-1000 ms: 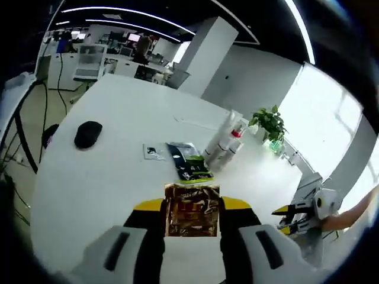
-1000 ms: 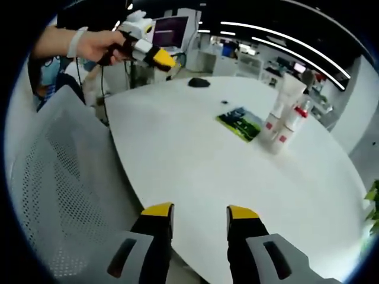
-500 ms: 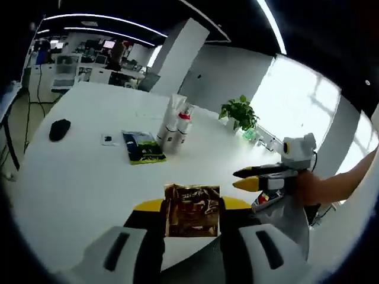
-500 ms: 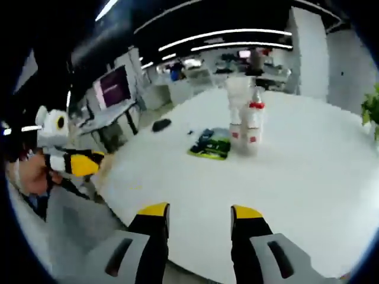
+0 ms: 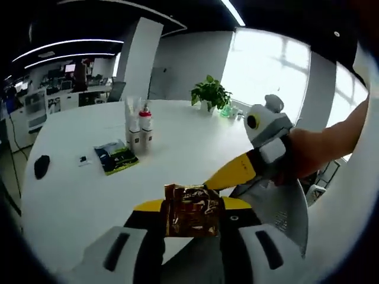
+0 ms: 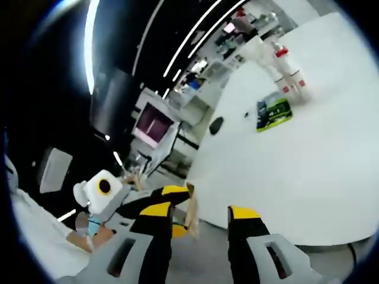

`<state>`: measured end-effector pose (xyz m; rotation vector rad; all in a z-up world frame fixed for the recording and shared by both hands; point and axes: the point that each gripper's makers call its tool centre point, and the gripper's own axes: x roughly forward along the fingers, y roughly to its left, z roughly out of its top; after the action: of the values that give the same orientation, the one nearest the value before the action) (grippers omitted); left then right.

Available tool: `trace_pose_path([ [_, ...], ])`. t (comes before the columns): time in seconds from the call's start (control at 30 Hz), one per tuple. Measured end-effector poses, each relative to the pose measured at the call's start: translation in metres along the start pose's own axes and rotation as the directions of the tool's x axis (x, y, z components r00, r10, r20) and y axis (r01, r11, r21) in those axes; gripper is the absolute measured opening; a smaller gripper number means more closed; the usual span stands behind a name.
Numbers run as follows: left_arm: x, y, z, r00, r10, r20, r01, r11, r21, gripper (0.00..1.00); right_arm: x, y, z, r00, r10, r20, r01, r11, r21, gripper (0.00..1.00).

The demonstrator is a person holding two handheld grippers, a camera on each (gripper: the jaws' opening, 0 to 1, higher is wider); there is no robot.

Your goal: Arrange the skincare products in the storage area until every visible bottle or jar stands upright without overlapping.

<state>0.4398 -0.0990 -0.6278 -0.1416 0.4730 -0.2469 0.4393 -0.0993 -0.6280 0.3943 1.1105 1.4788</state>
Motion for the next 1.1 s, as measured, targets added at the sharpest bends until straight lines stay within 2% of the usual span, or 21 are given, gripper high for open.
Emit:
trace_pose_path([
  [0.07, 0.001, -0.012, 0.000, 1.000, -0.026, -0.008, 0.026, 0.999, 0.043, 0.32, 0.004, 0.004, -0.007, 0.999, 0.010, -0.030, -0.010, 1.000, 0.012, 0.24],
  [0.17, 0.000, -0.022, 0.002, 0.999, -0.041, 0.001, 0.041, 0.996, 0.074, 0.33, 0.006, 0.004, -0.017, 0.996, 0.008, -0.084, -0.008, 1.000, 0.004, 0.03],
  [0.2, -0.001, -0.021, -0.002, 1.000, -0.004, -0.023, 0.007, 0.993, 0.118, 0.34, 0.006, 0.005, -0.020, 0.995, 0.006, -0.100, -0.004, 1.000, 0.019, 0.01],
  [0.23, -0.003, -0.028, -0.002, 0.999, -0.029, -0.014, 0.030, 0.994, 0.101, 0.35, 0.004, 0.006, -0.019, 0.995, 0.013, -0.101, -0.012, 1.000, 0.006, 0.01],
  [0.33, -0.009, -0.030, 0.003, 0.995, -0.093, 0.035, 0.093, 0.996, -0.002, 0.37, -0.002, 0.020, -0.024, 0.985, 0.082, -0.149, -0.079, 0.997, 0.028, 0.00],
  [0.37, -0.010, -0.029, 0.004, 0.995, -0.096, 0.038, 0.095, 0.995, 0.012, 0.37, -0.003, 0.020, -0.022, 0.985, 0.089, -0.149, -0.087, 0.996, 0.017, 0.00],
  [0.4, -0.012, -0.027, 0.009, 0.993, -0.098, 0.060, 0.097, 0.995, 0.012, 0.34, -0.006, 0.016, -0.020, 0.986, 0.064, -0.156, -0.070, 0.997, -0.034, 0.00],
  [0.43, -0.013, -0.028, 0.011, 0.991, -0.115, 0.071, 0.115, 0.993, 0.004, 0.33, -0.009, 0.020, -0.017, 0.985, 0.084, -0.151, -0.091, 0.995, -0.035, 0.00],
  [0.5, -0.014, -0.030, 0.010, 0.986, -0.143, 0.084, 0.152, 0.982, -0.114, 0.35, -0.014, 0.025, -0.007, 0.985, 0.122, -0.123, -0.129, 0.991, -0.047, 0.00],
  [0.53, -0.014, -0.029, 0.011, 0.983, -0.159, 0.091, 0.170, 0.977, -0.132, 0.38, -0.017, 0.028, -0.002, 0.984, 0.139, -0.108, -0.145, 0.988, -0.054, 0.00],
  [0.6, -0.016, -0.031, 0.018, 0.971, -0.200, 0.130, 0.223, 0.955, -0.196, 0.44, -0.022, 0.035, 0.007, 0.982, 0.175, -0.070, -0.177, 0.984, -0.023, 0.00],
  [0.67, -0.018, -0.035, 0.029, 0.948, -0.248, 0.197, 0.297, 0.912, -0.283, 0.50, -0.026, 0.033, 0.009, 0.981, 0.182, -0.069, -0.184, 0.983, -0.024, 0.00],
  [0.7, -0.021, -0.037, 0.034, 0.934, -0.276, 0.227, 0.341, 0.880, -0.332, 0.51, -0.027, 0.036, 0.008, 0.979, 0.189, -0.074, -0.192, 0.981, -0.026, 0.00],
  [0.77, -0.025, -0.036, 0.039, 0.918, -0.295, 0.264, 0.380, 0.842, -0.382, 0.43, -0.029, 0.039, 0.006, 0.976, 0.203, -0.082, -0.206, 0.978, -0.026, 0.00],
  [0.83, -0.029, -0.037, 0.039, 0.906, -0.323, 0.273, 0.411, 0.822, -0.394, 0.18, -0.031, 0.044, 0.005, 0.969, 0.234, -0.082, -0.237, 0.971, -0.026, 0.00],
  [0.87, -0.031, -0.032, 0.039, 0.910, -0.308, 0.277, 0.400, 0.827, -0.396, 0.10, -0.033, 0.049, 0.004, 0.962, 0.260, -0.087, -0.263, 0.965, -0.026, 0.00],
  [0.9, -0.034, -0.037, 0.042, 0.890, -0.343, 0.299, 0.444, 0.802, -0.400, 0.09, -0.034, 0.051, 0.005, 0.963, 0.260, -0.070, -0.263, 0.963, -0.050, 0.00],
  [0.93, -0.034, -0.036, 0.042, 0.895, -0.333, 0.295, 0.435, 0.797, -0.419, 0.08, -0.034, 0.053, 0.004, 0.960, 0.269, -0.075, -0.272, 0.961, -0.039, 0.00],
  [0.97, -0.034, -0.035, 0.041, 0.897, -0.330, 0.293, 0.431, 0.801, -0.416, 0.08, -0.034, 0.052, 0.004, 0.960, 0.271, -0.073, -0.273, 0.961, -0.028, 0.00],
  [1.07, -0.036, -0.039, 0.042, 0.891, -0.344, 0.296, 0.441, 0.812, -0.383, 0.01, -0.035, 0.051, 0.003, 0.959, 0.273, -0.070, -0.275, 0.961, -0.023, 0.00],
  [1.1, -0.036, -0.038, 0.043, 0.893, -0.336, 0.299, 0.435, 0.813, -0.386, 0.00, -0.035, 0.051, 0.004, 0.958, 0.280, -0.058, -0.282, 0.959, -0.017, 0.00],
])
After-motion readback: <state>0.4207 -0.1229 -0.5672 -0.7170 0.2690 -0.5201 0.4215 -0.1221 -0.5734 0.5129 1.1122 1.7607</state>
